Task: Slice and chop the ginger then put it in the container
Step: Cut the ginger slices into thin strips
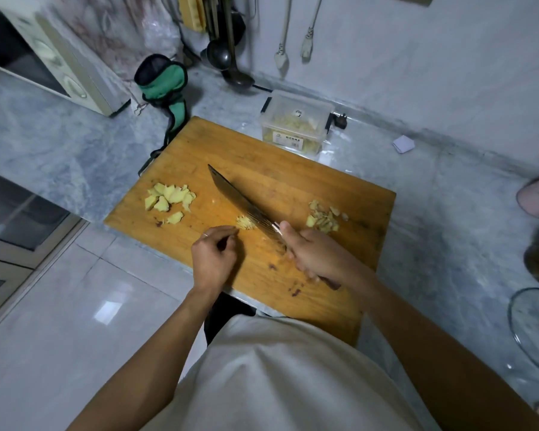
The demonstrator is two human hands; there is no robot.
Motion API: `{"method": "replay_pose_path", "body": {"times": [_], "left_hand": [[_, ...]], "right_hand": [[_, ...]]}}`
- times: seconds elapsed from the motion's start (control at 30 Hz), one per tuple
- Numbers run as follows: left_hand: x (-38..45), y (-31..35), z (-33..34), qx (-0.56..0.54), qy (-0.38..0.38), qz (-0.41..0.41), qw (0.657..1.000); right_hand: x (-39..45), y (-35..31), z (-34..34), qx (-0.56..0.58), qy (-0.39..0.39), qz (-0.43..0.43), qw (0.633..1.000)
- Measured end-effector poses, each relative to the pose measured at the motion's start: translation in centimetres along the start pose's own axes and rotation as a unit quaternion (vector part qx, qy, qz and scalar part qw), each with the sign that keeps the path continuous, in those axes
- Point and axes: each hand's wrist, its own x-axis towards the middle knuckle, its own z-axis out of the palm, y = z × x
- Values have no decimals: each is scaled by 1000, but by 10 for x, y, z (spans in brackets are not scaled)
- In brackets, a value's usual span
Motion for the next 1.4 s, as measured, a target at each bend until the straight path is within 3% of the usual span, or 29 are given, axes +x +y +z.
{"method": "replay_pose_path", "body": {"times": [0.13, 0.23, 0.3, 0.37, 0.47, 0.57, 0.7, 0.8, 1.0, 1.13, 1.27, 1.4], "left_hand": [[6, 7, -15, -80, 11, -65, 995], [10, 18, -27, -143, 87, -100, 981], [13, 25, -36, -147, 158, -62, 974], [16, 28, -43, -93, 175, 12, 980], [24, 32, -44, 24, 37, 117, 992], [42, 31, -34, 109, -135, 149, 974], [66, 40, -25, 91, -313, 47, 944], [74, 43, -20, 47, -332, 10, 942], [72, 45, -20, -40, -82, 13, 996], [56, 36, -35, -66, 0, 13, 998], [42, 17, -36, -6, 7, 19, 1000], [45, 13, -23, 48, -129, 2, 991]], "right_hand": [[0, 5, -10, -63, 19, -30, 997], [3, 12, -15, -173, 62, -102, 978], [4, 15, -19, -255, 75, -136, 954], [4, 15, -21, -366, 77, -155, 914], [2, 12, -20, -461, 72, -179, 866], [-1, 12, -13, -496, 61, -205, 841], [-6, 13, -8, -524, 56, -236, 816], [-11, 14, -7, -542, 57, -244, 802], [-13, 22, -12, -466, 83, -196, 859], [-9, 33, -21, -396, 134, -127, 900], [-3, 34, -28, -291, 156, -73, 941], [2, 30, -32, -180, 164, -46, 969]]}}
